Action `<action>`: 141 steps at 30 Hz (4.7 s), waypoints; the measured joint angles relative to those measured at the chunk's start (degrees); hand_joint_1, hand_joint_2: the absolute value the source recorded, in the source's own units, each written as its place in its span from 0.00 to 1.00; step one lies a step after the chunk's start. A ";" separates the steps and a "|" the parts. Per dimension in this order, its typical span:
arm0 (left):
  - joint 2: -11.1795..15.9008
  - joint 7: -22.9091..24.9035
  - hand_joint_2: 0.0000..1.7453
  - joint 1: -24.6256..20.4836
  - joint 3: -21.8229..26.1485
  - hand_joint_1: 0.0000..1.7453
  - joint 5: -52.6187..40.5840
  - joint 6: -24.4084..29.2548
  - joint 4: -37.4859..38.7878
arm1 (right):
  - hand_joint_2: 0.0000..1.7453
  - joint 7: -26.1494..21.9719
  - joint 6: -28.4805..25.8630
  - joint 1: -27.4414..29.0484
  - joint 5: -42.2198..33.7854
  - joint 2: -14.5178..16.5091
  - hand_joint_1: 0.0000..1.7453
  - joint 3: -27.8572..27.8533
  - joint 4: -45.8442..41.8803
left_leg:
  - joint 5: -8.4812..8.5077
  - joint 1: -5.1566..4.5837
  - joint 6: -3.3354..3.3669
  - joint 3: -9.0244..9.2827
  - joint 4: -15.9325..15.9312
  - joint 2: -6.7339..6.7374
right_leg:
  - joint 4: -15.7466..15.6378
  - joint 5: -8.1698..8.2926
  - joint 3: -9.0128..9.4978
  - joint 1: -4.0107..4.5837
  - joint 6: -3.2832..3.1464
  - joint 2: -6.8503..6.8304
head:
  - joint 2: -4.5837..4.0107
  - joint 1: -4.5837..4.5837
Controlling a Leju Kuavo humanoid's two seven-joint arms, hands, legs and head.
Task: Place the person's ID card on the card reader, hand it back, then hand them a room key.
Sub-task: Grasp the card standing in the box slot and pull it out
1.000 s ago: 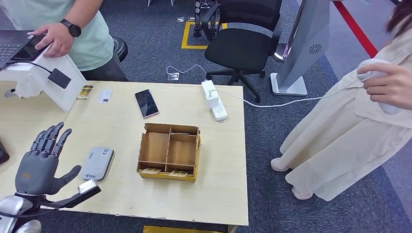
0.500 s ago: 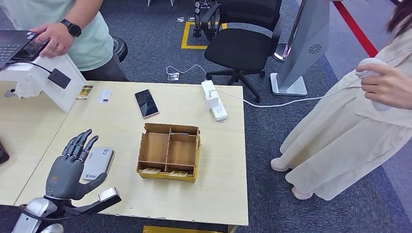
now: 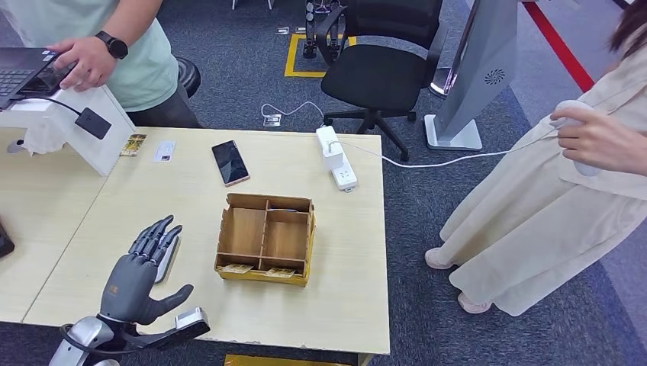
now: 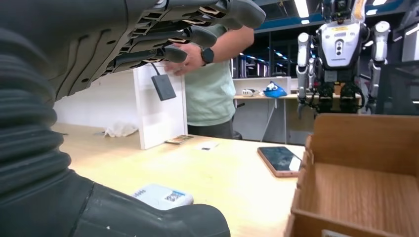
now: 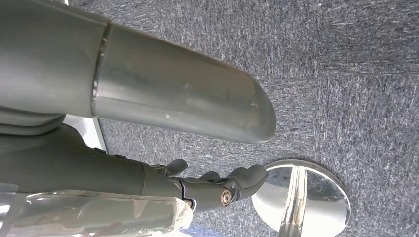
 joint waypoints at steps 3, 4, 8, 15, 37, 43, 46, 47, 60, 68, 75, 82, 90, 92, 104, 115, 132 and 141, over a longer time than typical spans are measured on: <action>-0.23 0.08 1.00 -0.09 -1.16 0.00 -0.61 -0.04 0.57 | 0.00 0.01 -0.01 -0.12 -0.04 0.00 0.00 0.00 0.00 | 0.00 0.00 0.00 0.00 0.00 0.00 | 0.00 0.00 0.00 0.00 0.00 0.00 | -0.01 0.01; -0.31 0.14 1.00 -0.16 -1.52 0.00 -0.69 -0.01 0.79 | 0.00 0.02 -0.01 -0.17 -0.06 0.00 0.00 0.00 0.00 | 0.00 0.00 0.00 0.00 0.00 0.00 | 0.00 0.00 0.00 0.00 0.00 0.00 | -0.01 0.01; -0.74 0.79 1.00 -0.56 -2.80 0.00 -1.20 0.18 1.72 | 0.00 0.03 -0.02 -0.33 -0.10 0.00 0.00 0.00 0.00 | 0.00 0.00 0.00 0.00 0.00 0.00 | 0.00 0.00 0.00 0.00 0.00 0.00 | -0.01 0.00; -1.65 0.90 1.00 -2.07 -5.30 0.00 -2.64 0.18 4.04 | 0.00 0.20 0.06 -0.69 -0.06 0.00 0.00 0.02 0.00 | 0.00 0.00 0.00 0.00 0.00 0.00 | 0.00 0.00 0.00 0.00 0.00 0.00 | -0.01 -0.01; -4.38 1.96 1.00 -9.93 -9.03 0.00 -5.57 -0.19 9.98 | 0.00 1.21 0.22 -1.61 0.63 0.00 0.00 0.54 0.00 | 0.01 0.00 0.01 0.00 0.01 -0.01 | 0.00 0.01 0.00 0.00 0.01 -0.01 | -0.01 0.01; -4.86 2.92 1.00 -11.57 -9.74 0.00 -5.88 -0.60 11.15 | 0.00 1.37 0.25 -1.64 0.63 0.00 0.00 0.70 0.00 | 0.01 0.00 0.01 0.00 0.02 -0.01 | 0.00 0.01 0.00 0.00 0.01 -0.02 | -0.01 0.00; -4.90 3.06 1.00 -12.07 -10.29 0.00 -5.76 -1.41 11.68 | 0.00 1.40 0.24 -1.64 0.51 0.00 0.00 0.90 0.00 | 0.01 0.00 0.01 0.00 0.02 0.00 | 0.00 0.01 0.00 0.00 0.00 0.00 | -0.01 0.00; -4.87 3.06 1.00 -12.11 -10.43 0.00 -5.72 -1.61 11.84 | 0.00 1.40 0.24 -1.64 0.46 0.00 0.00 0.96 0.00 | 0.01 0.00 0.01 0.00 0.02 0.00 | 0.00 0.01 0.00 0.00 0.00 0.00 | -0.01 -0.01; -2.40 3.08 1.00 -10.72 -11.52 0.00 -5.23 -3.59 12.20 | 0.00 1.40 0.15 -1.60 -0.40 0.00 0.00 1.50 0.00 | 0.01 0.00 0.01 -0.01 0.01 0.00 | 0.00 0.01 -0.01 0.00 0.00 0.00 | -0.02 -0.01; -0.61 3.87 1.00 -8.71 -11.53 0.00 -5.89 -3.60 11.62 | 0.00 1.14 0.01 -1.55 -0.94 0.00 0.00 1.56 0.00 | 0.01 0.00 0.01 -0.01 0.01 -0.01 | 0.00 0.01 -0.01 0.00 0.01 -0.01 | 0.00 0.01; -0.02 4.09 1.00 -7.98 -11.53 0.00 -6.49 -3.60 11.08 | 0.00 0.81 -0.12 -1.55 -1.23 0.00 0.00 1.66 0.00 | 0.01 0.00 0.01 -0.01 0.01 -0.01 | 0.00 0.01 0.00 0.00 0.01 -0.01 | -0.01 0.00; -0.01 4.11 1.00 -7.74 -11.54 0.00 -6.61 -3.60 11.04 | 0.00 0.77 -0.21 -1.54 -1.37 0.00 0.00 1.66 0.00 | 0.01 0.00 0.01 -0.01 0.01 -0.01 | 0.00 0.01 0.00 0.00 0.01 -0.01 | -0.02 -0.01; -0.12 4.15 1.00 -7.85 -11.53 0.00 -7.05 -3.60 11.02 | 0.00 0.79 -0.16 -1.56 -1.38 0.00 0.00 1.68 0.00 | 0.01 0.00 0.01 -0.01 0.01 -0.01 | 0.00 0.01 -0.01 0.00 0.01 -0.01 | -0.01 0.00; -0.66 4.16 1.00 -8.49 -11.81 0.00 -7.41 -3.67 11.03 | 0.00 0.79 -0.15 -1.58 -1.41 0.00 0.00 1.75 0.00 | 0.01 0.00 0.01 -0.01 0.01 -0.01 | 0.00 0.01 -0.01 0.00 0.01 -0.01 | -0.02 0.01; -3.07 4.94 1.00 -11.11 -13.29 0.00 -7.51 -3.74 11.36 | 0.00 0.79 -0.31 -1.65 -1.66 0.00 0.00 1.91 -0.01 | 0.01 0.00 0.01 0.00 0.02 -0.01 | 0.00 0.01 -0.01 0.00 0.01 -0.01 | 0.00 0.00; -3.48 5.29 1.00 -11.13 -13.35 0.84 -7.92 -3.67 12.55 | 0.00 0.79 -0.54 -1.63 -1.90 0.00 0.00 1.95 0.00 | 0.01 0.00 0.01 -0.01 0.02 -0.01 | 0.00 0.01 -0.01 0.00 0.01 -0.01 | -0.01 0.00; -2.48 14.03 1.00 -5.52 -13.44 0.99 -10.88 0.91 10.97 | 0.00 -1.05 -3.55 -1.64 -8.79 10.60 0.00 1.00 -1.30 | 0.00 0.06 -0.02 0.01 -0.04 0.02 | 0.04 -0.03 0.01 0.04 -0.05 0.03 | -0.01 -0.12; -2.51 11.52 1.00 -5.79 -13.44 1.00 -10.96 1.09 10.63 | 0.00 0.71 -4.56 -0.96 -9.91 11.44 0.00 2.70 -2.60 | 0.00 -0.02 0.00 -0.01 0.00 0.02 | 0.00 0.01 0.00 0.00 0.01 0.02 | 0.00 -0.07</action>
